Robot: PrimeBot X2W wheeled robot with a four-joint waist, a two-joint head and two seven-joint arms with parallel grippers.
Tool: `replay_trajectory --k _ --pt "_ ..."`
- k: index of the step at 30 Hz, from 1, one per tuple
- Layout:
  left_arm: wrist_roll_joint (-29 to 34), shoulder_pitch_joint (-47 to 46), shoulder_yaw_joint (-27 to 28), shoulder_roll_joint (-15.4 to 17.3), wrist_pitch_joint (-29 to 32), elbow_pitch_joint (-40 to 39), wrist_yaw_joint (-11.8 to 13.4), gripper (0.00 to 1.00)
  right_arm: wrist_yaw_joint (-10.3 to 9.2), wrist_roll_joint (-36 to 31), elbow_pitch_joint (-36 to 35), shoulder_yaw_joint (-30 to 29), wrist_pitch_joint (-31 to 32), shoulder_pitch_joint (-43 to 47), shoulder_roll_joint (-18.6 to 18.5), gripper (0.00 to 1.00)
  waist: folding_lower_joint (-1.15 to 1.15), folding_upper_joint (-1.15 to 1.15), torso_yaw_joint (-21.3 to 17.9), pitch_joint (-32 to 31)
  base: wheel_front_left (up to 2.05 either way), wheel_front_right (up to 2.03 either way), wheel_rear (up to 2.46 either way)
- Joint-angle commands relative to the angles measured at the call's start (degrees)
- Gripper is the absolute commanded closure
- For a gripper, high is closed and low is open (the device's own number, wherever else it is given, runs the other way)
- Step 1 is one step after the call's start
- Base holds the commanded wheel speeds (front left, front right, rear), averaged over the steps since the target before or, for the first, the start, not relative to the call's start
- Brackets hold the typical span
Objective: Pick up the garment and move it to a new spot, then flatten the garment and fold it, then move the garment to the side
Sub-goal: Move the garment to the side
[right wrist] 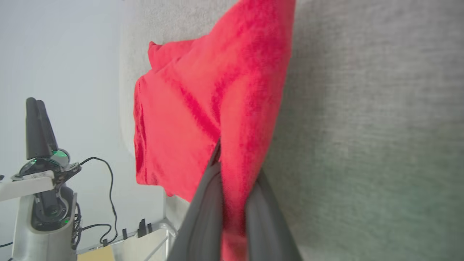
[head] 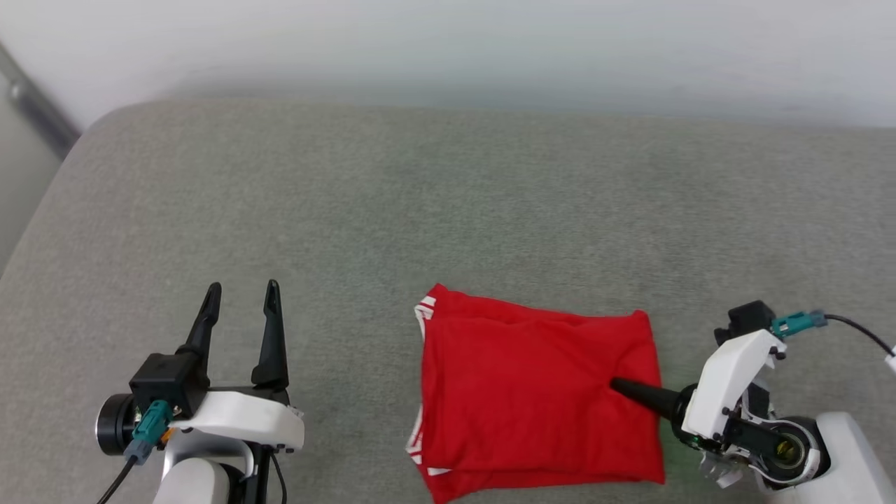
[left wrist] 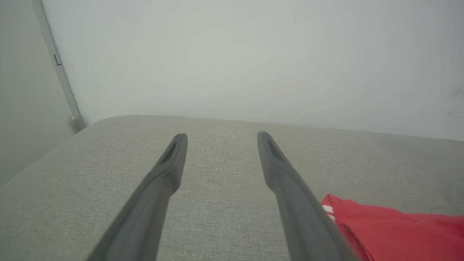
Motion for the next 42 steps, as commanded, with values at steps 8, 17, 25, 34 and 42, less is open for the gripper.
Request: replay_trajectory --k 8,17,25,34,42 --pt "2.05 2.01 0.05 -0.45 -0.13 -1.43 -0.65 0.0 -0.03 -12.71 -0.96 4.43 -4.16 -0.55 -7.26 1.0 0.0 0.0 -7.66 -1.94 0.0 0.0 0.0" --pt "3.5 -1.07 -0.89 -0.64 -0.13 -5.38 -1.61 0.0 -0.03 -23.08 3.33 1.19 -7.49 -6.38 -11.86 1.0 0.0 0.0 -17.21 4.91 0.0 0.0 0.0" --pt "5.11 -8.23 -2.62 1.26 0.48 -8.18 -3.1 0.0 -0.03 -32.85 9.94 -5.13 -15.36 -17.0 -14.89 1.0 0.0 0.0 -21.65 15.17 0.0 0.0 0.0" --pt "6.62 -17.3 -5.78 3.33 2.16 -10.8 -4.6 0.0 -0.03 -42.21 16.09 -18.14 -26.26 -27.29 -18.79 1.0 0.0 0.0 -20.21 25.85 0.0 0.0 0.0" --pt "6.53 -19.93 -6.98 3.66 1.99 -10.32 -5.03 0.0 -0.03 -49.18 23.25 -25.34 -31.78 -29.62 -15.46 0.61 0.0 0.0 -19.6 28.46 0.0 0.0 0.0"
